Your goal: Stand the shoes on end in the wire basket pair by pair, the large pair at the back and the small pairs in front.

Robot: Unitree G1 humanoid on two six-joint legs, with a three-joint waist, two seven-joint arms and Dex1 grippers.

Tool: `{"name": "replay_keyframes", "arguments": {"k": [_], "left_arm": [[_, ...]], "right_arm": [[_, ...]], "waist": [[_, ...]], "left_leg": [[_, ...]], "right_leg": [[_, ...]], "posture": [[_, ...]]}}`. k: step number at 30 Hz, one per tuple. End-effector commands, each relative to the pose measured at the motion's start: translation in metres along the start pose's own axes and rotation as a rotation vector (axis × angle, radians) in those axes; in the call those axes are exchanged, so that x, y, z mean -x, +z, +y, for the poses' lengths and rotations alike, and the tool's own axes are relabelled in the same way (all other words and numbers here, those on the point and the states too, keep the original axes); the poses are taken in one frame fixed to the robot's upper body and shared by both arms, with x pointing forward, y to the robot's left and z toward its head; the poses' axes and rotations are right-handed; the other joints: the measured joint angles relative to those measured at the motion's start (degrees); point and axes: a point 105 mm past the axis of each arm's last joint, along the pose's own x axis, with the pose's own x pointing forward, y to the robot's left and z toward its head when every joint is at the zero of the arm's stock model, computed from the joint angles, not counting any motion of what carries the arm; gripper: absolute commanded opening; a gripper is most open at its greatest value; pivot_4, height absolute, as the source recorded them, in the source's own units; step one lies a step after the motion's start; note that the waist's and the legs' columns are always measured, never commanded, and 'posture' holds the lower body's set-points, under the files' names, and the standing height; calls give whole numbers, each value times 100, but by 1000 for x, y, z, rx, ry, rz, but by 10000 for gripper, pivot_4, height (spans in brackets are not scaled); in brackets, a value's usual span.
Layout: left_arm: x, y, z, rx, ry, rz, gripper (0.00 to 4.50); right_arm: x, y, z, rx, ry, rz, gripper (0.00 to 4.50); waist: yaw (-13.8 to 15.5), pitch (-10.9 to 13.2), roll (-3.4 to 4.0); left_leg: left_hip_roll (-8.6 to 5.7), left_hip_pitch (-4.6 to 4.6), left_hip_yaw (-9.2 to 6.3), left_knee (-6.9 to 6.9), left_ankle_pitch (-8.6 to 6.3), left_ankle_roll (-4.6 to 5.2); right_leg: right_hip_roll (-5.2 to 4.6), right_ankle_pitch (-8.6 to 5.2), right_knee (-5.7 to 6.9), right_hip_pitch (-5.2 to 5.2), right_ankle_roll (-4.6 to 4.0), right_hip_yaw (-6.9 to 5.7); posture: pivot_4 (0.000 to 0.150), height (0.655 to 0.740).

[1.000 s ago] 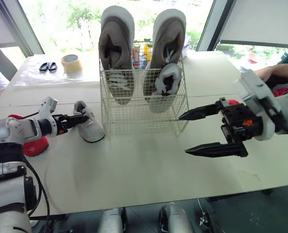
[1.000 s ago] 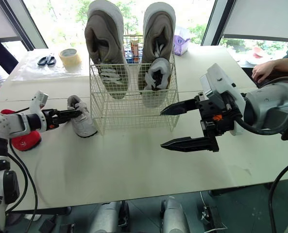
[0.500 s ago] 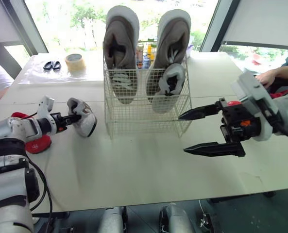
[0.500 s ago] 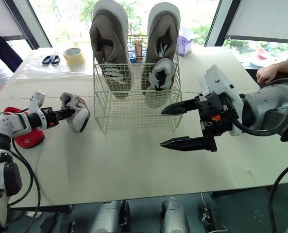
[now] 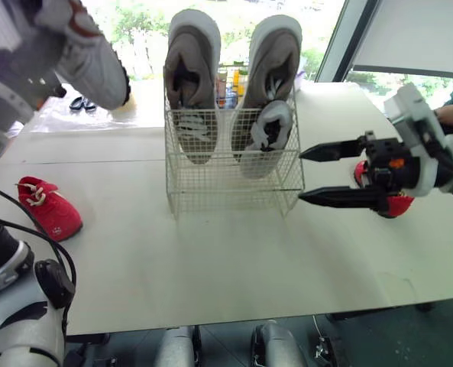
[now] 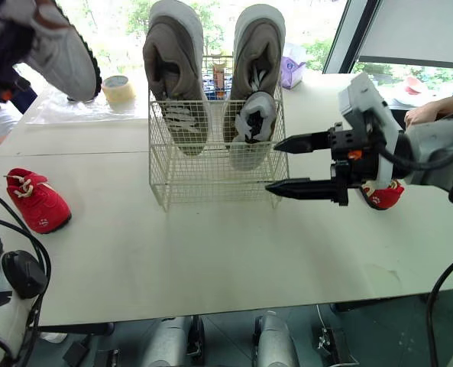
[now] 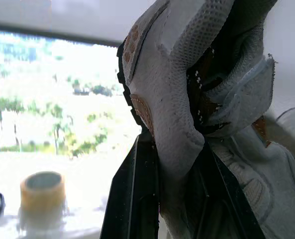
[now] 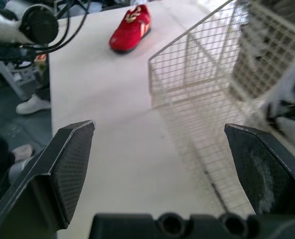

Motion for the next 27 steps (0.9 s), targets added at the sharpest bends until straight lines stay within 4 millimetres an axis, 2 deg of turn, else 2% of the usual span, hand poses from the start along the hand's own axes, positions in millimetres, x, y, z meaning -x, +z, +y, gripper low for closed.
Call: {"name": "replay_keyframes", "arguments": {"k": [1,4,8,14,19,24,27], "left_arm": [[2,-11,-37,-55,-51,-13,5597],[4,-31,-59,-103,-87,4,5597],[-2,-43,-72,-145,-123,-63,5597],[-15,-63,-85,-264,-169,-111,5597],[-24,-77,-86,-314,-111,-151,5597],[-28,-102,-92,-393,-73,-158,5597],[-32,-106,-92,-379,-40,-174,5597]], "right_arm": [[0,7,-7,48,13,0,45000],[0,11,-18,49,17,-3,45000],[0,14,-27,50,31,6,45000],[5,14,-26,39,27,31,45000],[9,14,-21,28,8,41,45000],[13,15,-15,15,-17,39,45000],[13,15,-13,11,-26,32,45000]], "waist": [[5,-2,4],[-9,-1,3],[2,0,2],[9,0,3],[8,0,4],[8,0,4],[14,0,4]], "left_leg": [[0,2,-1,0,0,-1],[2,0,-2,4,1,-2],[2,-17,1,2,1,-2],[1,-18,2,6,0,0],[2,-18,3,2,0,0],[2,-18,4,3,-1,2],[2,-18,4,4,-2,4]], "right_leg": [[1,0,2,1,0,0],[5,0,4,-2,0,0],[7,0,4,-18,-1,0],[5,0,2,-17,-1,-1],[4,0,2,-20,-1,-1],[3,0,1,-19,-1,-1],[2,0,2,-19,-1,-1]], "posture": [[1500,6675],[1500,6675],[1500,6675],[1500,6675],[1500,6675],[1500,6675],[1500,6675]]}}
